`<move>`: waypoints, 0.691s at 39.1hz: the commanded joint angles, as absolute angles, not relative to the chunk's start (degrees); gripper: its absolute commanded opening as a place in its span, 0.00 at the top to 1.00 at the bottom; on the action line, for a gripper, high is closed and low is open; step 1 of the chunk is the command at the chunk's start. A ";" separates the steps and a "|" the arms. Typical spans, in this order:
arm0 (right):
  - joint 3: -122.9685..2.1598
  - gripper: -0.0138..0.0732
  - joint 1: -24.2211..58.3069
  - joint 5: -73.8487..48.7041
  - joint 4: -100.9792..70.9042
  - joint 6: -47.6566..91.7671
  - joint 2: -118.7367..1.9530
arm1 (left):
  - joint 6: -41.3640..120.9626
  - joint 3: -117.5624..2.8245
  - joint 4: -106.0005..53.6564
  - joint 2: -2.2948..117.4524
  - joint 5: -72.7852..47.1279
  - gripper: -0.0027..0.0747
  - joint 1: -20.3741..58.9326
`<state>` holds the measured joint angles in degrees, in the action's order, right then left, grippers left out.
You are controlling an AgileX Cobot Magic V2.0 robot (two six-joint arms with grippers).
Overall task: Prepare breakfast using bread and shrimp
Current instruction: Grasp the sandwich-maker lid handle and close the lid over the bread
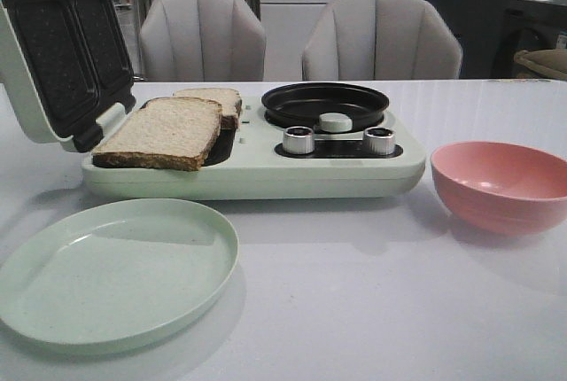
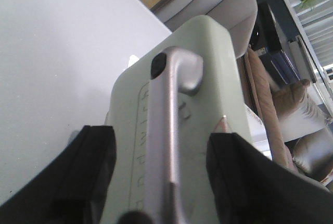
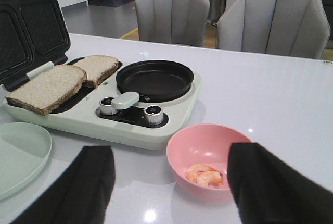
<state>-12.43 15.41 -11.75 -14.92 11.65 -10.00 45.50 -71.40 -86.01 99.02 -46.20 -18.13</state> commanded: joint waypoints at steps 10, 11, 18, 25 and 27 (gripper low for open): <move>-14.07 0.20 15.57 -6.91 -15.36 11.71 -10.46 | 53.04 -73.32 -96.72 99.41 -55.47 0.56 -18.18; -14.07 0.20 15.57 -6.91 -15.36 11.71 -10.46 | 53.04 -73.32 -96.72 99.41 -55.63 0.60 -18.18; -14.07 0.20 15.57 -6.91 -15.36 11.71 -10.46 | 53.04 -73.32 -96.55 99.41 -57.53 0.77 -17.36; -14.07 0.20 15.57 -6.91 -15.36 11.71 -10.46 | 53.13 -73.32 -96.42 99.41 -57.64 0.78 -13.42; -14.07 0.20 15.57 -6.91 -15.36 11.71 -10.46 | 53.25 -73.32 -95.95 99.41 -57.17 0.78 -11.58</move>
<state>-12.43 15.41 -11.75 -14.95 11.65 -10.00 52.76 -71.82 -94.67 101.84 -54.39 -14.47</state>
